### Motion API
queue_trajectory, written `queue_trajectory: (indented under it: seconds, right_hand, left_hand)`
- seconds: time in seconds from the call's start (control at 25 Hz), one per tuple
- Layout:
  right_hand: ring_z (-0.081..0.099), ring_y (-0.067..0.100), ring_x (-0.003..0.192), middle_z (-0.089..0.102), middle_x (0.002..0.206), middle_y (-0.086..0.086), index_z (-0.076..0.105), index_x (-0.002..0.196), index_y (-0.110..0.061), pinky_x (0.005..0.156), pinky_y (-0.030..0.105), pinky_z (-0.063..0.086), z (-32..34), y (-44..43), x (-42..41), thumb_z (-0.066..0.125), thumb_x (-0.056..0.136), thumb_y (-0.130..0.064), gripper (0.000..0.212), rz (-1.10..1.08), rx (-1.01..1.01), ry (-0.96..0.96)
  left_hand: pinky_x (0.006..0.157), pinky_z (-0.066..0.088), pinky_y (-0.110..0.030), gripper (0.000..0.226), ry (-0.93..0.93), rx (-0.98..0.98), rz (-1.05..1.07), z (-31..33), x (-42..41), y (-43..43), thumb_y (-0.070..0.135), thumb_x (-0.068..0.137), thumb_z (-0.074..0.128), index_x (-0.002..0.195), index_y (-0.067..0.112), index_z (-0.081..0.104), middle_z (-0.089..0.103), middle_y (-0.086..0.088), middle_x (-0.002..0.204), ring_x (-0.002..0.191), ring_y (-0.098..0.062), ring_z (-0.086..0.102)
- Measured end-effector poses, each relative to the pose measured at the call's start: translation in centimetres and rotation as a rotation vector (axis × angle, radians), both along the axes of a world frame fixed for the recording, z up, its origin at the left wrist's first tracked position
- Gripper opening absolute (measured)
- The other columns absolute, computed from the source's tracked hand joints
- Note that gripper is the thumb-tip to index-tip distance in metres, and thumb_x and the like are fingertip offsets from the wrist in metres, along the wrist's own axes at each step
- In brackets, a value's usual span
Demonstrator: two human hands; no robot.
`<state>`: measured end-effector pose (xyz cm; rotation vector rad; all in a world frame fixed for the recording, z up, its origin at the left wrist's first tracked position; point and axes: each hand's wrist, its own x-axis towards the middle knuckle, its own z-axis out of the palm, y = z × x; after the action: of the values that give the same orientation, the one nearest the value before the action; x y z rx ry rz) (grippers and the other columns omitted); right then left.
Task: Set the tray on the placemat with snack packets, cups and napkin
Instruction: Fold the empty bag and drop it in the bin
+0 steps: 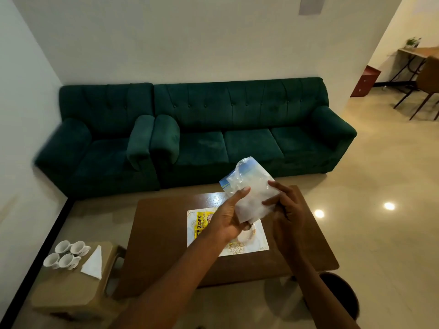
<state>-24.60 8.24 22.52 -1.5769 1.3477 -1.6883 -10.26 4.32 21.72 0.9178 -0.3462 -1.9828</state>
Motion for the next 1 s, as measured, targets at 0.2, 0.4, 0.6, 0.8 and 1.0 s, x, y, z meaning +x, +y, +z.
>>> queue_trajectory:
  seconds: [0.2,0.4,0.6,0.8,1.0]
  right_hand:
    - [0.062,0.028,0.122,0.062,0.132,0.017,0.073,0.098,0.0,0.091,0.013,0.055,-0.4,1.0,-0.8,0.054,0.092,0.025,0.032,-0.038,0.038,0.005]
    - [0.074,0.022,0.103,0.07,0.12,0.006,0.056,0.135,-0.016,0.081,0.033,0.064,1.5,-1.4,-3.1,0.067,0.1,-0.028,0.039,0.077,0.483,-0.257]
    - [0.078,0.007,0.082,0.076,0.101,-0.005,0.066,0.115,-0.024,0.061,0.021,0.062,1.2,-3.4,-2.9,0.078,0.09,-0.034,0.029,0.266,0.631,-0.069]
    - [0.077,0.002,0.08,0.079,0.088,-0.012,0.066,0.104,-0.032,0.059,0.016,0.058,-0.8,-3.6,-1.7,0.081,0.088,-0.022,0.025,0.2,0.492,-0.175]
    - [0.078,0.007,0.082,0.079,0.094,-0.012,0.067,0.102,-0.026,0.059,0.018,0.059,-1.6,-3.9,-1.6,0.084,0.086,-0.026,0.023,0.153,0.458,-0.197]
  left_hand:
    - [0.096,0.057,-0.061,0.052,0.073,-0.001,-0.019,-0.6,1.8,-1.4,0.009,0.09,0.076,0.139,0.008,0.059,0.07,-0.02,0.133,0.123,-0.042,0.068]
    - [0.085,0.063,-0.054,0.049,-0.183,-0.122,-0.111,-0.4,3.6,-2.1,0.006,0.088,0.078,0.134,0.01,0.064,0.074,-0.015,0.127,0.113,-0.034,0.074]
    - [0.1,0.058,-0.055,0.051,-0.398,-0.349,-0.264,-0.4,3.0,-1.8,0.013,0.077,0.088,0.124,0.017,0.07,0.075,-0.014,0.122,0.118,-0.036,0.071]
    - [0.079,0.066,-0.044,0.03,-0.547,-0.258,-0.084,-0.1,2.0,-1.8,0.055,0.068,0.091,0.084,0.035,0.076,0.082,0.002,0.091,0.088,-0.022,0.08]
    - [0.07,0.066,-0.041,0.039,-0.45,-0.177,0.034,0.0,2.0,-2.1,0.058,0.092,0.066,0.092,0.02,0.077,0.082,-0.009,0.094,0.078,-0.024,0.08]
